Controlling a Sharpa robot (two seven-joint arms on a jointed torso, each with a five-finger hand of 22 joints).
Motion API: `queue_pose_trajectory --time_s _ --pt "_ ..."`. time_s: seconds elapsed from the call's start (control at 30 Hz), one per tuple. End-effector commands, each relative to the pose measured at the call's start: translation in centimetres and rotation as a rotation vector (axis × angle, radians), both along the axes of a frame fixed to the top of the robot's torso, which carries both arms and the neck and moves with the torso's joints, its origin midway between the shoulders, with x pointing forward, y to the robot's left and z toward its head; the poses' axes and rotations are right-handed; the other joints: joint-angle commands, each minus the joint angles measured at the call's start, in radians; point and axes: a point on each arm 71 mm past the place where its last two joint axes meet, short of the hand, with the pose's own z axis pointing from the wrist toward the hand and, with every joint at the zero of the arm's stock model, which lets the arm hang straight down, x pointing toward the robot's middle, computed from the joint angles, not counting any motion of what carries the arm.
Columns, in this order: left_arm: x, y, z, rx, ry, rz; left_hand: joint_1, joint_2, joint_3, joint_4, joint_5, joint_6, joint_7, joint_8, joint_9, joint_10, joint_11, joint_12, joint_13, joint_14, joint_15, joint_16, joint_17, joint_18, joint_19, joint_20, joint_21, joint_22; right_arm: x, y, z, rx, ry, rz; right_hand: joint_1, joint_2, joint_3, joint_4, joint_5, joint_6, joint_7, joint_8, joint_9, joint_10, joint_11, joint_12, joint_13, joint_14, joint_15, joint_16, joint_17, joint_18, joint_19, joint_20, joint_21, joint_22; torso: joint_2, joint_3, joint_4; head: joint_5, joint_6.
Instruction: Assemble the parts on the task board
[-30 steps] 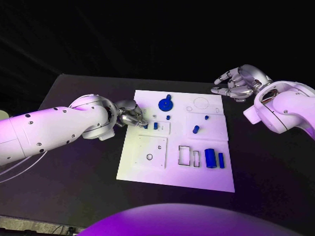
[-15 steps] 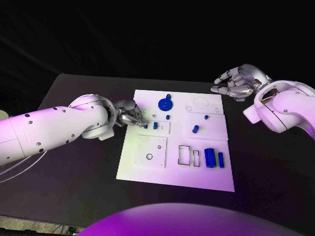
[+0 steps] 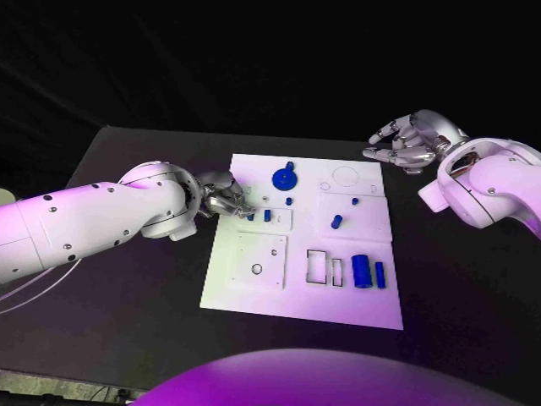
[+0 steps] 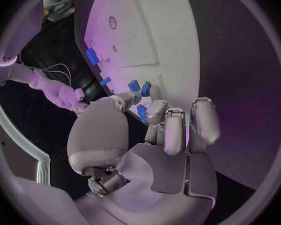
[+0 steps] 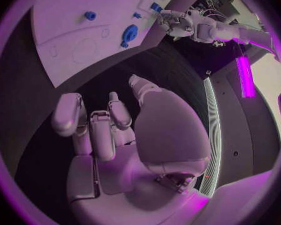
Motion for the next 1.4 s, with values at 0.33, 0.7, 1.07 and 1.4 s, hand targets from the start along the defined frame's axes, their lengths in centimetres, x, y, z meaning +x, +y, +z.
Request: queue_pose_trajectory --time_s 0.33,0.7,1.07,1.4 --pt "-0.1 -0.2 0.1 -0.027 0.003 0.006 0.003 0.003 -0.029 0.021 -0.005 0.01 -0.002 -0.007 -0.002 0.006 0.001 -0.001 0.004 0.075 -0.003 0.003 0.144 -0.019 0.004 -0.001 -0.007 0.001 0.0 0.0 0.0 -0.001 -0.004 0.003 -0.008 0.001 0.002 0.005 -0.002 -0.005 0.0 0.006 -0.001 -0.001 -0.004 0.0 0.001 0.06 -0.006 -0.006 0.088 0.016 -0.001 -0.005 -0.002 0.001 0.0 0.0003 -0.0001 0.0 -0.002" --pt "-0.1 -0.2 0.3 -0.044 -0.009 0.012 0.004 0.002 -0.039 0.027 -0.005 0.011 -0.002 -0.007 -0.003 0.007 0.001 0.0 0.006 0.075 -0.003 0.003 0.144 -0.019 0.003 -0.001 -0.008 0.0 0.0 0.0 0.0 0.0 -0.004 0.003 -0.011 0.001 0.002 0.006 -0.002 -0.006 -0.001 0.007 -0.002 0.0 -0.004 0.001 0.001 0.06 -0.006 -0.007 0.087 0.016 -0.001 -0.005 -0.002 0.001 0.0 -0.0003 -0.0004 0.0 -0.002" --pt "1.4 -0.3 4.0 -0.267 -0.15 0.07 0.09 0.022 -0.082 0.035 0.006 -0.108 0.052 -0.052 -0.014 -0.188 0.05 -0.18 -0.235 0.032 0.037 -0.061 0.04 0.029 -0.151 0.028 -0.151 -0.249 0.0 -0.5 0.0 0.005 -0.01 -0.012 -0.013 0.001 0.002 0.007 -0.002 -0.006 -0.001 0.008 -0.002 -0.001 -0.004 -0.001 0.0 0.059 -0.006 -0.008 0.085 0.016 -0.001 -0.005 -0.003 0.0 -0.001 0.0009 0.0011 -0.008 0.005" --pt "1.5 -4.3 5.6 -0.266 -0.365 -0.161 0.347 -0.028 -0.091 -0.001 -0.023 -0.242 0.135 -0.164 -0.167 -0.491 0.141 -0.56 -0.601 -0.382 0.123 -0.554 -0.584 0.083 -0.408 0.11 -0.564 -0.677 0.0 -0.5 0.0 0.008 -0.012 -0.015 -0.014 0.001 0.002 0.007 -0.001 -0.006 -0.001 0.009 -0.002 -0.003 -0.004 -0.003 -0.003 0.058 -0.006 -0.01 0.081 0.017 -0.003 -0.005 -0.007 -0.002 0.0 0.0011 -0.0018 -0.019 0.022"
